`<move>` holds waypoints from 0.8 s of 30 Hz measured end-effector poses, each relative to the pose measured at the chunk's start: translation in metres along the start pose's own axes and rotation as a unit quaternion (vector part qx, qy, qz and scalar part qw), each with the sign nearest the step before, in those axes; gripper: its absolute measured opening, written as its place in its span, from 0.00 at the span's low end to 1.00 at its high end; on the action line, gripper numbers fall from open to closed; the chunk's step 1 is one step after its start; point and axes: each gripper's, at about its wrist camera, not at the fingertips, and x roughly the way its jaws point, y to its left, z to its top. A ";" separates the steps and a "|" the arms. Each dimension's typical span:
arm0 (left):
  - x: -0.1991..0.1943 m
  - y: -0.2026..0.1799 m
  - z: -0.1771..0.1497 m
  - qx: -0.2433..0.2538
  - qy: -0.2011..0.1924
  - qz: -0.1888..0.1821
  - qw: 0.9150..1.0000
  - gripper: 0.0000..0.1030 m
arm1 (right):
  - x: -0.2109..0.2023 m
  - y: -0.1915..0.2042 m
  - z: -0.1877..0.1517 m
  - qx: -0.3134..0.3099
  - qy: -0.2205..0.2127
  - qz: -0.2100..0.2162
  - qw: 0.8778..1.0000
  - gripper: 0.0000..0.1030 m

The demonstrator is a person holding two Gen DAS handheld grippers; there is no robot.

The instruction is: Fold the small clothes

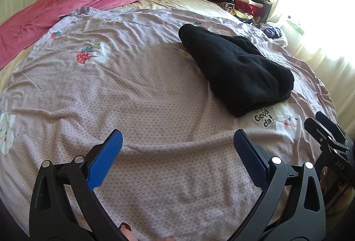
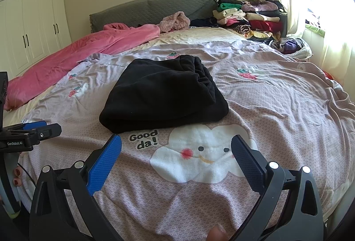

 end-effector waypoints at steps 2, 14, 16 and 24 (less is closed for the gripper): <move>0.000 0.000 0.000 0.001 0.000 0.001 1.000 0.91 | 0.000 -0.001 0.000 0.001 0.000 -0.001 1.000 0.96; 0.001 0.000 0.000 0.001 0.002 0.003 1.000 0.91 | 0.001 -0.002 0.000 0.001 0.001 -0.002 1.000 0.96; 0.001 0.000 0.000 0.002 0.003 0.004 1.000 0.91 | 0.001 -0.002 0.000 0.001 0.001 -0.002 1.000 0.96; 0.001 -0.001 0.000 0.002 0.003 0.002 1.000 0.91 | 0.001 -0.003 0.000 0.001 0.001 -0.002 1.000 0.96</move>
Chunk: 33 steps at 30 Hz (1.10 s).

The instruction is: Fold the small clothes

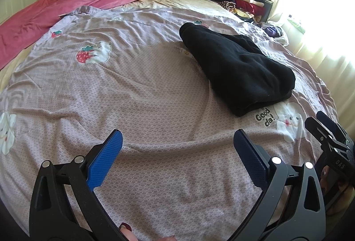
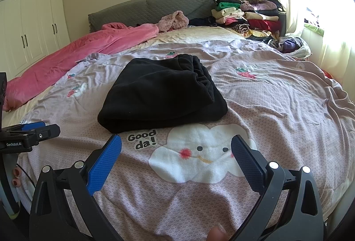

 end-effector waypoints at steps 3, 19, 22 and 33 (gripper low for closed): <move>0.000 -0.001 0.000 0.002 0.006 0.003 1.000 0.91 | 0.001 -0.001 0.000 0.002 0.001 -0.002 1.000 0.96; -0.022 0.067 0.026 -0.095 -0.020 0.064 0.993 0.91 | -0.097 -0.156 0.020 0.180 -0.079 -0.185 0.963 0.96; -0.039 0.123 0.047 -0.150 -0.038 0.103 0.983 0.91 | -0.132 -0.225 0.006 0.223 -0.075 -0.252 0.939 0.96; -0.054 0.356 0.090 -0.273 -0.001 0.308 0.911 0.91 | -0.151 -0.451 -0.137 0.362 0.111 -0.432 0.818 0.96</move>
